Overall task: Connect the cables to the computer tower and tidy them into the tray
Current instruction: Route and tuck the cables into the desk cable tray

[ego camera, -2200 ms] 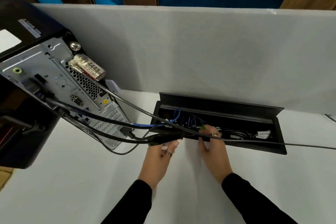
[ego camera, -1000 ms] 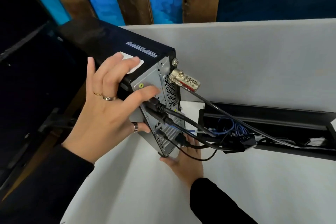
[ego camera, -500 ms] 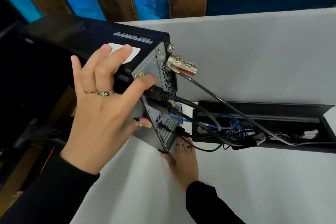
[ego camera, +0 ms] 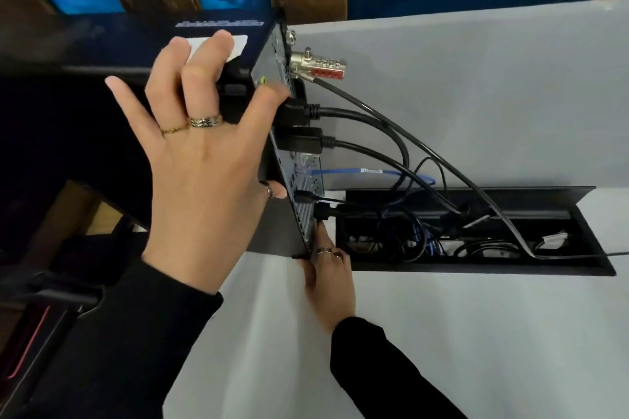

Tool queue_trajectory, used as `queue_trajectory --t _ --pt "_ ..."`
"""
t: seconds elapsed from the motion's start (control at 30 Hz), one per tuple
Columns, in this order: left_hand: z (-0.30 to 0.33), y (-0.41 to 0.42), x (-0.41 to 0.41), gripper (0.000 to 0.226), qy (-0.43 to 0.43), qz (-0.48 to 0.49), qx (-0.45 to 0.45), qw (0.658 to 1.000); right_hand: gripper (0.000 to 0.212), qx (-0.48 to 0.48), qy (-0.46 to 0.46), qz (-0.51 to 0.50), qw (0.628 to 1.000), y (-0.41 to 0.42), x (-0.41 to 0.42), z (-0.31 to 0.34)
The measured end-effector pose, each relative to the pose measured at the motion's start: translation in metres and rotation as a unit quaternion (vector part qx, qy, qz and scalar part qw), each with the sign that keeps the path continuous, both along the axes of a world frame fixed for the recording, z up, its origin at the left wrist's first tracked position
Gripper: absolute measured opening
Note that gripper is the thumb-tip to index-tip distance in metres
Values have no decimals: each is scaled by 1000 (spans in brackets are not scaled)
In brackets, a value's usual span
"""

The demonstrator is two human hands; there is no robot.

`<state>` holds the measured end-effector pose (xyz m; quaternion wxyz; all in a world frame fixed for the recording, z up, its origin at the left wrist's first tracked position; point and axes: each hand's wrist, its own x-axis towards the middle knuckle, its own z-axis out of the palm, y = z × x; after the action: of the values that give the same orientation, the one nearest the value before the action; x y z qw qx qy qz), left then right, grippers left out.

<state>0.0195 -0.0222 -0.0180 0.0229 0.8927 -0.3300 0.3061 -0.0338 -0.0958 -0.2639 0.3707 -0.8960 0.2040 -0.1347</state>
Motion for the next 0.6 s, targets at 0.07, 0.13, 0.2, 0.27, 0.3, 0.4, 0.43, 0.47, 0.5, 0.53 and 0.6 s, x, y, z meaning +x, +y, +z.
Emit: queue_trajectory --t 0.07,0.13,0.2,0.27,0.3,0.4,0.43,0.47,0.5,0.53,0.6 --pt "-2 -6 3 86 -5 16 -3 1000 64 0 -5 -17 1000 -1 4 -1" --pt "-4 -11 6 88 -9 28 -2 1000 63 -7 -7 -36 999 -2 7 -1" --pt "-4 -17 8 90 -7 30 -5 1000 65 -12 -12 -55 998 -3 9 0" --pt "-4 -21 8 89 -6 34 -5 999 64 -16 -23 -75 997 -2 11 3" --pt "-4 -23 9 89 -6 36 -5 999 63 -17 -27 -82 996 -2 11 3" --pt "-4 -23 9 90 -7 37 -5 999 58 -36 -18 -81 996 -3 13 -1" --pt "-4 -23 10 91 -8 37 -3 999 52 -37 -13 -79 996 -4 14 -2" --pt "-5 -22 10 92 -7 37 1 999 48 -28 -6 -76 997 -4 14 -2" --pt "-5 -21 9 93 -5 37 5 999 47 -12 -2 -74 997 -4 12 1" --pt "-4 -20 8 94 -3 37 9 999 47 3 0 -73 997 -5 11 4" --pt "-3 -20 7 97 4 31 14 999 46 48 9 -62 997 -9 9 10"
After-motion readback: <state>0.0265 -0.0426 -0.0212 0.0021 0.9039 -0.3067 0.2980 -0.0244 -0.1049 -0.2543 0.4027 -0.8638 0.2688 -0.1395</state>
